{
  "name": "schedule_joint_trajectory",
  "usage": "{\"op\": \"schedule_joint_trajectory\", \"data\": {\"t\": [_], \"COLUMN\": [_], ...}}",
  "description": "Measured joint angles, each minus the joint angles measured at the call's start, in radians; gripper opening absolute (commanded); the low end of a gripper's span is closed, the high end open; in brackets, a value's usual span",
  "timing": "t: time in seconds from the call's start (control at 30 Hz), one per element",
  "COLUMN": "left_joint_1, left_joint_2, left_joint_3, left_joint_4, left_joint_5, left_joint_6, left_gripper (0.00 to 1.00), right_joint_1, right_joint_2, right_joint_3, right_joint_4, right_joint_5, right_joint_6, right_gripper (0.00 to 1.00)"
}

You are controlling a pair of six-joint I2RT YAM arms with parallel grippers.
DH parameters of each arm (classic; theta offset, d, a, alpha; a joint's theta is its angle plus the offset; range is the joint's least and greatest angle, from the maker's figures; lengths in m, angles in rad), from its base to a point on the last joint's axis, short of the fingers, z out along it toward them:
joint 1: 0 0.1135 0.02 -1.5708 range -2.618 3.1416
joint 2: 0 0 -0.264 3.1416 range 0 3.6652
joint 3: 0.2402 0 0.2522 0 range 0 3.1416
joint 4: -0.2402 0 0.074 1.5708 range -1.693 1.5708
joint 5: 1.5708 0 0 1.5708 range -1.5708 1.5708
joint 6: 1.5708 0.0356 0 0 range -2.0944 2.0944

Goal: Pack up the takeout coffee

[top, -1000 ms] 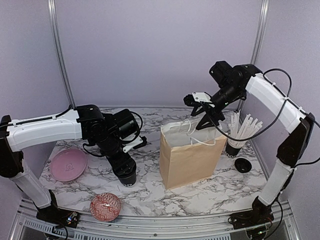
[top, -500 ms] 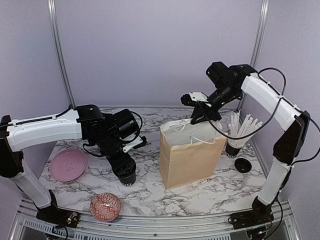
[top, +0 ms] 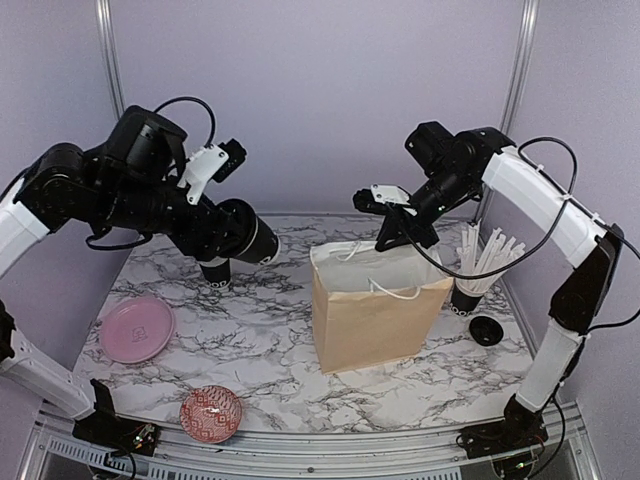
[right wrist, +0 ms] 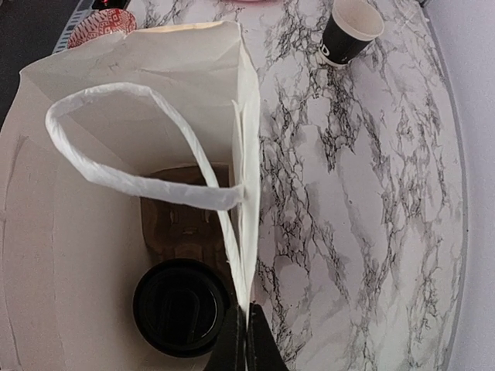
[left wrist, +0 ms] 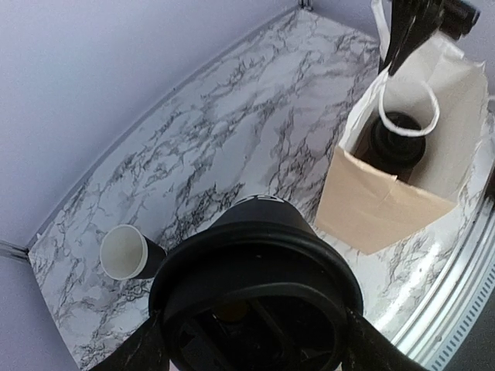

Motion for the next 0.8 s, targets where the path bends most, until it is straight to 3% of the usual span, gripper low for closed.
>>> {"op": "schedule_joint_trajectory", "data": {"t": [0.27, 0.5, 0.8], "left_joint_1": [-0.025, -0.091, -0.106], "left_joint_2": [-0.127, 0.004, 0.105], "left_joint_3": [0.029, 0.069, 0.124], "left_joint_4": [0.116, 0.185, 0.201], "left_joint_5": [0.136, 0.272, 0.314], "left_joint_6": [0.014, 0.069, 0.135], "left_gripper": [0.58, 0.58, 0.58], "right_joint_1": [0.057, 0.057, -0.002], "right_joint_2": [-0.064, -0.069, -0.044], "right_joint_3": [-0.03, -0.05, -0.027], "right_joint_4": [0.016, 0.037, 0.043], "right_joint_5": [0.016, 0.017, -0.028], "right_joint_6": [0.107, 0.142, 0.15], "right_gripper": [0.0, 0.06, 0.06]}}
